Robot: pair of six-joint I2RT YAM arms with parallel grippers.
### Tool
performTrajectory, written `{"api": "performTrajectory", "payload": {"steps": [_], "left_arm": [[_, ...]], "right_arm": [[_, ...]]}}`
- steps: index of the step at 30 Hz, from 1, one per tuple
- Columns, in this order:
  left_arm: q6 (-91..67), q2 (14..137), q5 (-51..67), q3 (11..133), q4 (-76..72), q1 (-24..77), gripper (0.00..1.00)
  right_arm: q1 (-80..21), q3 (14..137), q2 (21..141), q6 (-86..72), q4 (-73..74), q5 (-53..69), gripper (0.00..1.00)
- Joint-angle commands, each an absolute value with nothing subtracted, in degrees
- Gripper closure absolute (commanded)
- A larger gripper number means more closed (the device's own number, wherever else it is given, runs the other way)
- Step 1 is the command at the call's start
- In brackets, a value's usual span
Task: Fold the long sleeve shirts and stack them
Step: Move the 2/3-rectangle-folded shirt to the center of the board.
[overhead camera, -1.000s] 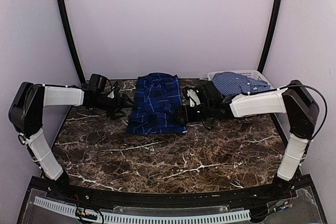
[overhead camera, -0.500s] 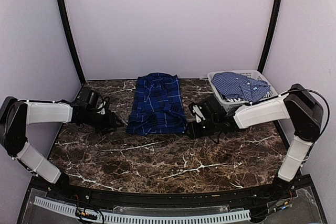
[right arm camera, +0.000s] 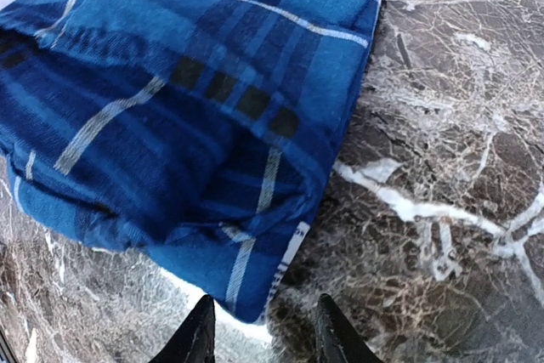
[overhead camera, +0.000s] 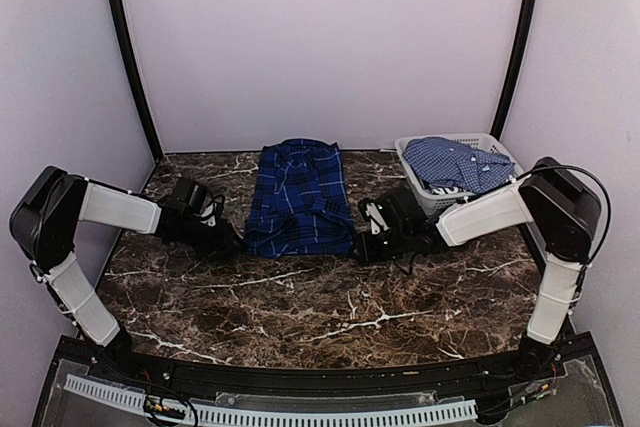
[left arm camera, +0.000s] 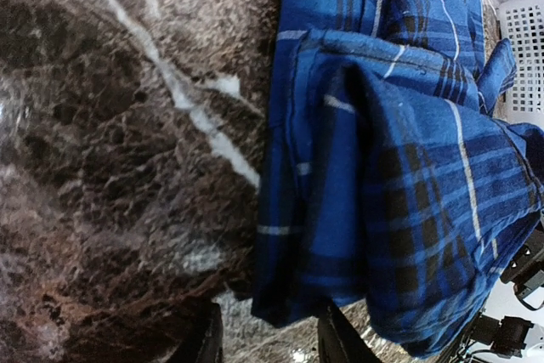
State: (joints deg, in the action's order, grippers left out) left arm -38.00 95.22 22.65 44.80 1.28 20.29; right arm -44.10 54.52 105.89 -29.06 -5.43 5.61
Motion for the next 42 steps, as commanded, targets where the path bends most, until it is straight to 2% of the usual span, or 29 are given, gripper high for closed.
{"api": "performTrajectory", "payload": {"steps": [1,4,7,12,15,17,31,32,33,36,38,40,42], "left_arm": [[-38.1,97.2,21.2,47.2,0.2,21.3,0.64],[-38.1,99.0,21.0,48.2,0.2,21.9,0.66],[-38.2,100.1,20.9,49.2,0.7,22.5,0.75],[-38.7,99.4,20.9,50.0,3.2,23.5,0.92],[-38.8,98.2,21.2,49.7,6.1,25.2,0.99],[-39.0,96.8,21.2,48.7,7.7,26.5,1.00],[-47.2,80.5,18.9,32.5,11.6,35.4,1.00],[-48.1,79.8,18.4,32.1,12.3,36.3,0.97],[-48.3,78.4,18.0,31.6,12.9,36.6,0.95],[-48.5,75.4,15.9,31.6,16.6,37.1,0.75],[-48.2,72.1,14.9,32.1,19.3,37.2,0.68],[-48.0,69.8,14.3,33.1,21.9,37.2,0.65],[-47.7,67.5,14.4,33.4,23.9,37.2,0.64]], "right_arm": [[-43.3,56.7,108.0,-30.3,-9.2,7.8,0.65],[-43.0,57.3,109.1,-30.5,-9.6,8.2,0.68],[-42.9,57.6,109.3,-30.5,-9.5,8.4,0.75],[-42.9,57.5,107.8,-30.5,-8.1,9.1,0.99],[-43.2,56.5,106.2,-30.3,-7.0,10.5,1.00],[-43.7,55.2,104.8,-30.2,-6.3,11.1,1.00],[-55.2,40.0,94.1,-38.3,-5.5,9.6,1.00],[-55.9,39.4,93.6,-38.8,-5.5,9.4,1.00],[-56.4,39.1,92.9,-39.1,-5.2,9.0,0.97],[-57.5,38.9,90.8,-39.5,-3.6,8.3,0.78],[-57.8,39.4,89.1,-38.7,-1.7,7.6,0.66],[-58.0,40.5,87.2,-37.7,1.1,6.5,0.58],[-58.0,41.3,85.2,-36.4,4.1,5.1,0.55]]}}
